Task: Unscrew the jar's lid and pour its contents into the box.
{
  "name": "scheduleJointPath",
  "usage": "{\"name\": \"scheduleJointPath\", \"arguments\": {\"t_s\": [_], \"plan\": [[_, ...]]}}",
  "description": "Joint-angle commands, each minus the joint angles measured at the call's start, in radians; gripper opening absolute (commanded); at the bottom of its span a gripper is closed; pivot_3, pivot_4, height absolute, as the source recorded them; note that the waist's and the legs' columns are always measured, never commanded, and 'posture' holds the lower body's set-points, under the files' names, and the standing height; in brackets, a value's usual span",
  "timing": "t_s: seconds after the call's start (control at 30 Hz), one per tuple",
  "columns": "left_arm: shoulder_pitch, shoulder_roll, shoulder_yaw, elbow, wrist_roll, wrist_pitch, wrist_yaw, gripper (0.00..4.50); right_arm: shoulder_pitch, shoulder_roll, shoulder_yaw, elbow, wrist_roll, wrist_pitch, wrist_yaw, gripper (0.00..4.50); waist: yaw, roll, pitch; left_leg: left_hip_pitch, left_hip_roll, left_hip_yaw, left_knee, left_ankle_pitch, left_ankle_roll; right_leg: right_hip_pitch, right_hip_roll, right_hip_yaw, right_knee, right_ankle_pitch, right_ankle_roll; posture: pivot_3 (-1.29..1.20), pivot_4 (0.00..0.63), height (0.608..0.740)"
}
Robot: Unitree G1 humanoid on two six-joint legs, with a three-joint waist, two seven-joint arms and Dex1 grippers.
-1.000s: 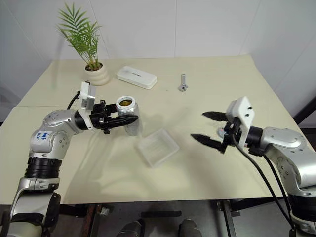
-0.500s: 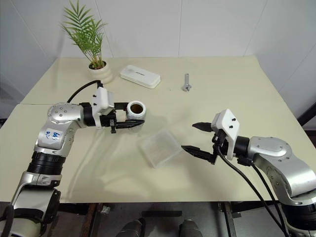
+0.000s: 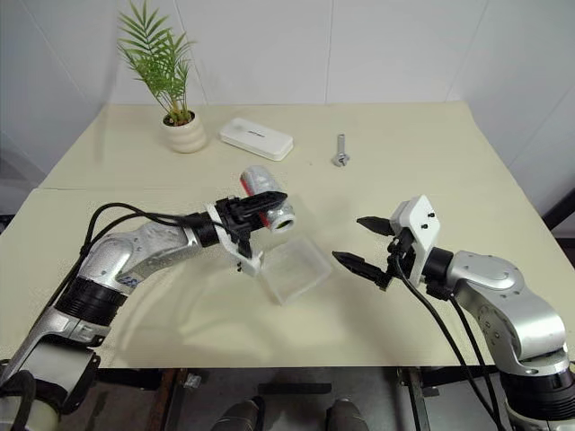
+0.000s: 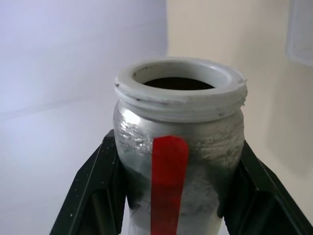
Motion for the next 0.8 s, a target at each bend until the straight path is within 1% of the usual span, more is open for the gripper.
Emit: {"name": "scheduleJointPath", "arguments": {"t_s": [0.03, 0.1, 0.13, 0.17, 0.23, 0.37, 0.47, 0.57, 0.7, 0.73, 0.8], "plan": [[-0.034, 0.015, -0.029, -0.028, 0.121, 0.019, 0.171, 2.05, -0.009, 0.014, -0.051, -0.016, 0.024, -0.012, -0.022, 4.47, 0.001, 0.0, 0.0, 0.0, 0.0, 0.0, 0.0, 0.0, 0.0, 0.0, 0.0, 0.0, 0.0, 0.0, 0.0, 0.0, 0.15, 0.74], [-0.041, 0.015, -0.058, -0.033, 0.175, 0.036, 0.211, 2.05, -0.008, 0.019, -0.055, -0.014, 0.021, -0.012, -0.027, 4.47, 0.0, 0.0, 0.0, 0.0, 0.0, 0.0, 0.0, 0.0, 0.0, 0.0, 0.0, 0.0, 0.001, 0.0, 0.0, 0.0, 0.15, 0.74], [-0.035, 0.015, -0.071, -0.051, 0.229, 0.07, 0.273, 2.05, -0.008, 0.022, -0.056, -0.014, 0.02, -0.013, -0.03, 4.47, -0.001, 0.0, 0.0, 0.0, 0.0, 0.0, 0.0, 0.0, 0.0, 0.0, 0.0, 0.0, 0.001, 0.0, 0.0, 0.0, 0.15, 0.74], [-0.04, 0.016, -0.085, -0.047, 0.244, 0.069, 0.289, 2.05, -0.01, 0.025, -0.056, -0.013, 0.02, -0.014, -0.034, 4.47, -0.003, 0.0, 0.0, 0.0, 0.0, 0.0, 0.0, 0.0, 0.0, 0.0, 0.0, 0.0, 0.002, 0.0, 0.0, 0.0, 0.15, 0.74], [-0.045, 0.018, -0.134, -0.029, 0.294, 0.07, 0.291, 2.05, -0.014, 0.035, -0.055, -0.01, 0.018, -0.019, -0.041, 4.47, -0.003, 0.0, 0.0, 0.0, 0.0, 0.0, 0.0, 0.0, 0.0, 0.0, 0.0, 0.0, 0.002, 0.0, 0.0, 0.0, 0.15, 0.74], [-0.051, 0.039, -0.166, -0.051, 0.33, 0.078, 0.309, 2.05, -0.019, 0.045, -0.053, -0.003, 0.017, -0.023, -0.041, 4.47, -0.004, 0.0, 0.0, 0.001, 0.0, 0.0, 0.0, 0.001, 0.0, 0.0, 0.0, 0.0, 0.003, 0.0, 0.0, 0.0, 0.15, 0.74], [-0.053, 0.052, -0.179, -0.049, 0.325, 0.074, 0.272, 2.05, -0.022, 0.052, -0.053, 0.003, 0.018, -0.025, -0.041, 4.47, -0.005, 0.0, 0.0, 0.001, 0.0, 0.0, 0.0, 0.001, 0.0, -0.001, 0.0, 0.0, 0.004, 0.0, 0.0, 0.0, 0.15, 0.74], [-0.062, 0.071, -0.165, -0.054, 0.314, 0.082, 0.254, 2.05, -0.024, 0.058, -0.052, 0.009, 0.019, -0.027, -0.037, 4.47, -0.004, 0.0, 0.0, 0.001, 0.0, 0.0, 0.0, 0.001, 0.001, -0.001, 0.0, 0.0, 0.004, 0.0, 0.0, 0.0, 0.15, 0.74], [-0.065, 0.075, -0.125, -0.046, 0.205, 0.057, 0.199, 2.05, -0.027, 0.064, -0.044, 0.023, 0.015, -0.035, -0.028, 4.47, -0.003, 0.0, 0.0, 0.001, 0.0, 0.0, 0.0, 0.001, 0.001, -0.001, 0.0, 0.0, 0.005, 0.0, 0.0, 0.0, 0.15, 0.74], [-0.071, 0.083, -0.122, -0.052, 0.197, 0.048, 0.195, 2.05, -0.028, 0.064, -0.042, 0.026, 0.014, -0.037, -0.026, 4.47, -0.004, 0.0, 0.0, 0.001, 0.0, 0.0, 0.0, 0.001, 0.001, -0.001, 0.0, 0.0, 0.005, 0.0, 0.0, 0.0, 0.15, 0.74], [-0.077, 0.083, -0.101, -0.037, 0.112, 0.024, 0.15, 2.05, -0.034, 0.066, -0.039, 0.031, 0.017, -0.039, -0.023, 4.47, -0.005, 0.0, 0.0, 0.001, 0.0, 0.0, 0.0, 0.001, 0.001, -0.001, 0.0, 0.0, 0.005, 0.0, 0.0, 0.0, 0.15, 0.74]]}}
